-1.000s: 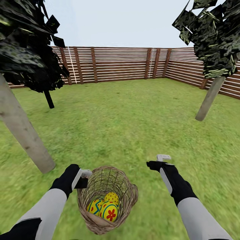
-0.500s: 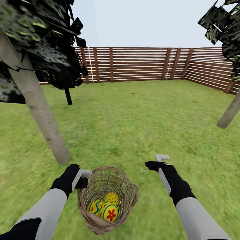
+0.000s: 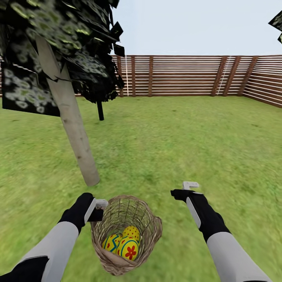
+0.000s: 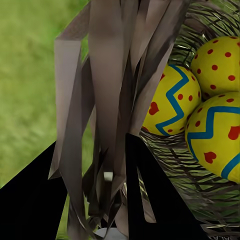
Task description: Take the three Easter eggs out of the wicker basket on the lawn in the garden, then place them on the lawn next to a single tree (choose any tree) so that all three eggs are next to the same tree and none are left in the basket.
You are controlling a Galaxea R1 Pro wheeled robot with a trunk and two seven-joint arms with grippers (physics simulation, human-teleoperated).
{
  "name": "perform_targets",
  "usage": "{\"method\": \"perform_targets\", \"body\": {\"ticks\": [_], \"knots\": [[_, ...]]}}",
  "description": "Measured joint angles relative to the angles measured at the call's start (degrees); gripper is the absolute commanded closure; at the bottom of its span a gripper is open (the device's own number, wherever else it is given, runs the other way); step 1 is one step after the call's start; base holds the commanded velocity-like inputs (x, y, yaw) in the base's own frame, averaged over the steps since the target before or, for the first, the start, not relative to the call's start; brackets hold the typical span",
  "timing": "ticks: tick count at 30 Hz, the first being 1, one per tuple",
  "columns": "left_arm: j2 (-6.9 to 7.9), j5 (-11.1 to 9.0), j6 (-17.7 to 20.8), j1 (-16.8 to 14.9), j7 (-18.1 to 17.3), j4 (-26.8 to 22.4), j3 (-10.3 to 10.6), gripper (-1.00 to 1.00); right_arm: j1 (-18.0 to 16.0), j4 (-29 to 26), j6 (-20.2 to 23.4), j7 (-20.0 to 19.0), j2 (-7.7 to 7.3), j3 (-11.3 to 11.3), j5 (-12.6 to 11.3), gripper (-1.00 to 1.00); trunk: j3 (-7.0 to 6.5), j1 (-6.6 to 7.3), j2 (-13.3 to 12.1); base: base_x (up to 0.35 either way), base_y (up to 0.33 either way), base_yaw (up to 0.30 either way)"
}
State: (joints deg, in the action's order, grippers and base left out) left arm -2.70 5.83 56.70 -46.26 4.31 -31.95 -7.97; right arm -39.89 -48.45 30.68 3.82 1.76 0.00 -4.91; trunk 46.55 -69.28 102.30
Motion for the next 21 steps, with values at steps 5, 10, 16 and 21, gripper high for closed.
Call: {"method": "perform_targets", "body": {"ticks": [5, 10, 16, 21], "knots": [[0.0, 0.0, 0.0, 0.0, 0.0, 0.0, 0.0, 1.0, 0.0, 0.0, 0.0, 0.0, 0.0, 0.0, 0.0, -1.0, 0.0, 0.0, 0.0, 0.0, 0.0, 0.3], [0.0, 0.0, 0.0, 0.0, 0.0, 0.0, 0.0, 1.0, 0.0, 0.0, 0.0, 0.0, 0.0, 0.0, 0.0, -1.0, 0.0, 0.0, 0.0, 0.0, 0.0, 0.3], [0.0, 0.0, 0.0, 0.0, 0.0, 0.0, 0.0, 1.0, 0.0, 0.0, 0.0, 0.0, 0.0, 0.0, 0.0, -1.0, 0.0, 0.0, 0.0, 0.0, 0.0, 0.3], [0.0, 0.0, 0.0, 0.0, 0.0, 0.0, 0.0, 1.0, 0.0, 0.0, 0.0, 0.0, 0.0, 0.0, -0.1, -1.0, 0.0, 0.0, 0.0, 0.0, 0.0, 0.3]]}}
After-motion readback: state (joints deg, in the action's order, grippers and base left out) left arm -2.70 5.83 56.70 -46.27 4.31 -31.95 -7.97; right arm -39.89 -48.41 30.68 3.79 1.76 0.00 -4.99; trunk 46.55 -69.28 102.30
